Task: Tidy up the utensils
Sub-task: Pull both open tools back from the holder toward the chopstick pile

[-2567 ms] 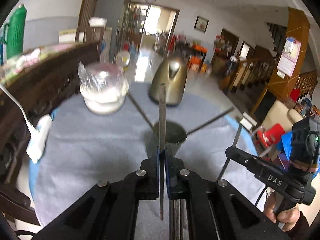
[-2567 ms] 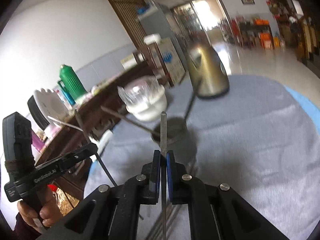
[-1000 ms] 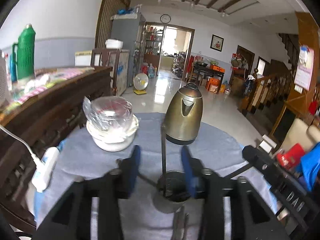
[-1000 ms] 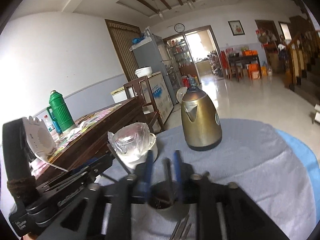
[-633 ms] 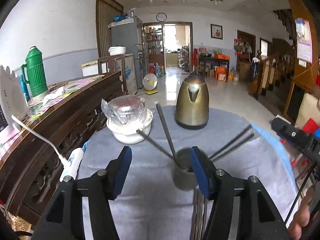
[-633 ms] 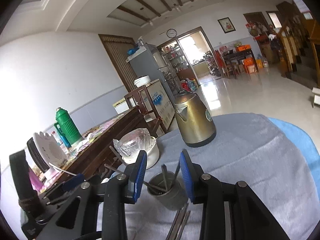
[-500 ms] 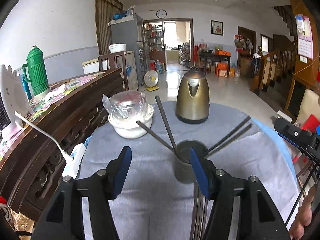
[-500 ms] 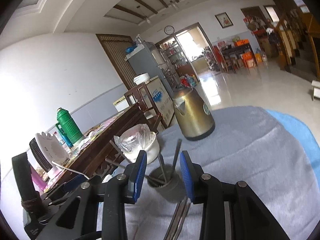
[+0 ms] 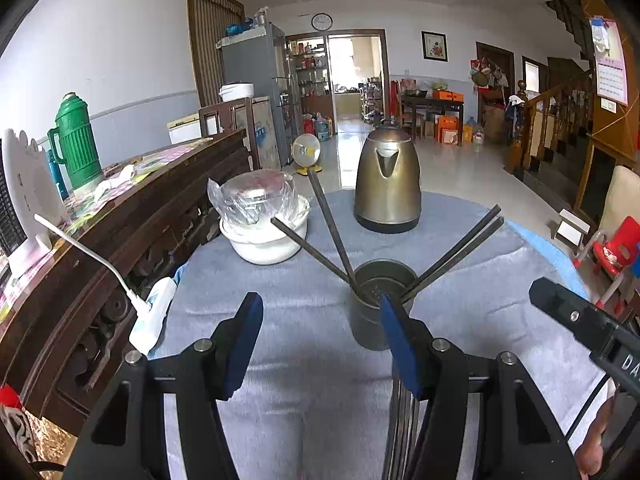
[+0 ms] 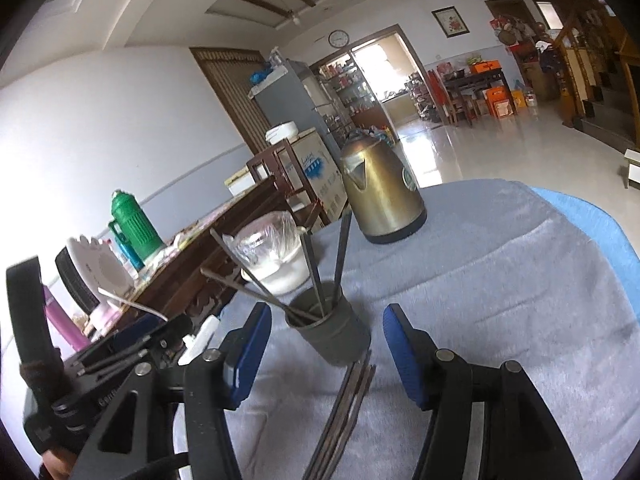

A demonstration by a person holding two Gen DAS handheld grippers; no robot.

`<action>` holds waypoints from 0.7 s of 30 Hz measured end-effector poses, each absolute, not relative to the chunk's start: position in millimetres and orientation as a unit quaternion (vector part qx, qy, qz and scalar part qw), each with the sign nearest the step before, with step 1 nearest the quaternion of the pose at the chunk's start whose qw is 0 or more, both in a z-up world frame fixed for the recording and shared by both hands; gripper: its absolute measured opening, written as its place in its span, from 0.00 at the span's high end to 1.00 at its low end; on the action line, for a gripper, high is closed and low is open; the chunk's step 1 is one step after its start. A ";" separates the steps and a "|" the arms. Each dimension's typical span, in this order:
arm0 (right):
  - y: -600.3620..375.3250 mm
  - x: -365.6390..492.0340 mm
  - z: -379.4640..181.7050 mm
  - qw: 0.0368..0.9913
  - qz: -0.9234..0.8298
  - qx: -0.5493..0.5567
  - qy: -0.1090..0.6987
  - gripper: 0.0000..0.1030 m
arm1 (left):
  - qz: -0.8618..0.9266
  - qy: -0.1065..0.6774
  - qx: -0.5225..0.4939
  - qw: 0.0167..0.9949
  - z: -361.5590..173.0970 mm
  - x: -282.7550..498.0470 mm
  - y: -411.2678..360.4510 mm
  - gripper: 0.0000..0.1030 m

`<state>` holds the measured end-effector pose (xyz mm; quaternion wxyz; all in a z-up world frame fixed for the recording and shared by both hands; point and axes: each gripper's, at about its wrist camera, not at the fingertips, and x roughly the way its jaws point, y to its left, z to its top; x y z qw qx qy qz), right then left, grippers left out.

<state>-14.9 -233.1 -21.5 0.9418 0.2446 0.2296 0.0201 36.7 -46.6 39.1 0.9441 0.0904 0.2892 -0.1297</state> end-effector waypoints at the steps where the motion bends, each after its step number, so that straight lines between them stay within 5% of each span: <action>1: -233.5 -15.3 -23.7 0.942 0.019 0.243 0.231 0.41 | -0.128 0.291 0.092 0.944 37.3 36.8 -46.4 0.40; 21: -234.1 -16.4 -66.8 0.930 0.007 0.240 0.280 0.45 | -0.126 0.307 0.114 0.936 13.3 26.0 -46.4 0.39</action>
